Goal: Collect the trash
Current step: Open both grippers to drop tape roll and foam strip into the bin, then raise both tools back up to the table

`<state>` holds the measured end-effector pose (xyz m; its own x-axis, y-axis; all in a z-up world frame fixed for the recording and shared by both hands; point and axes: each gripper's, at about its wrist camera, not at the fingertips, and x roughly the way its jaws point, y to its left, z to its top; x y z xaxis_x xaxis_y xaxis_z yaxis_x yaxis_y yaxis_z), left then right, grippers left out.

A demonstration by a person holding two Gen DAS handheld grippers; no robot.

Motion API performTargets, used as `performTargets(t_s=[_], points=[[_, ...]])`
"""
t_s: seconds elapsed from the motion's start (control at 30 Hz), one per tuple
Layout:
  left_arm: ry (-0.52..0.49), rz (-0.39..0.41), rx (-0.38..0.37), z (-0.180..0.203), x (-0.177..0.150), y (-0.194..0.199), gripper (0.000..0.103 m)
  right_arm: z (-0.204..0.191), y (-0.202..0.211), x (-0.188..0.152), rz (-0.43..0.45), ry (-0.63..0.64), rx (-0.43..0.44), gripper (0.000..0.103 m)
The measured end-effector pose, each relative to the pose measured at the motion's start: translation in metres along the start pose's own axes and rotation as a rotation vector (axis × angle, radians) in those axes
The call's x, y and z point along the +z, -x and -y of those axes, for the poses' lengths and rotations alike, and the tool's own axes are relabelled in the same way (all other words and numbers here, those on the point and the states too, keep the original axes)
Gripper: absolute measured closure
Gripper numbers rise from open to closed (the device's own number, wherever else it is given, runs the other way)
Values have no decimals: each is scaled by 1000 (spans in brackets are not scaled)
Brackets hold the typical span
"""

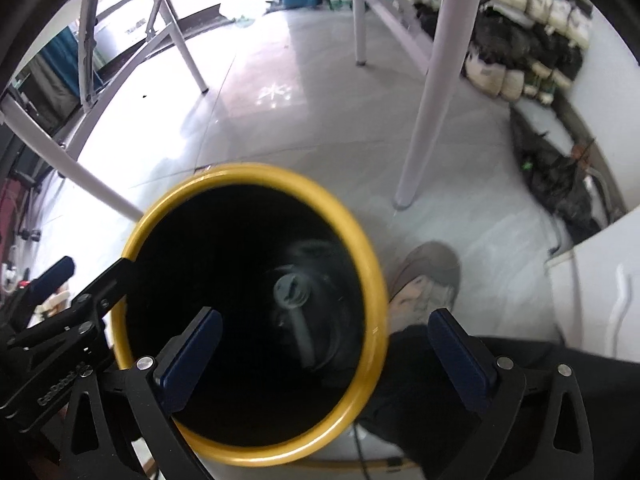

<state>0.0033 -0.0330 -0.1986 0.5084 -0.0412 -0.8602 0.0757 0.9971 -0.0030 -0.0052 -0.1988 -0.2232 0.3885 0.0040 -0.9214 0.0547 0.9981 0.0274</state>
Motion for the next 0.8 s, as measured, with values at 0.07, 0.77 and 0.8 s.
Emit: performTargets(t_s=[0.07,0.77,0.8], points=[[5,19,-3,-3,2,3,4,3,3,0,19,-16,1,0],[35,424,-66,-32,13,126,1,1,134,1,475,85,186,0],[38,444,-57,-35,16,131,1,-1,141,0,501,95,182,0]])
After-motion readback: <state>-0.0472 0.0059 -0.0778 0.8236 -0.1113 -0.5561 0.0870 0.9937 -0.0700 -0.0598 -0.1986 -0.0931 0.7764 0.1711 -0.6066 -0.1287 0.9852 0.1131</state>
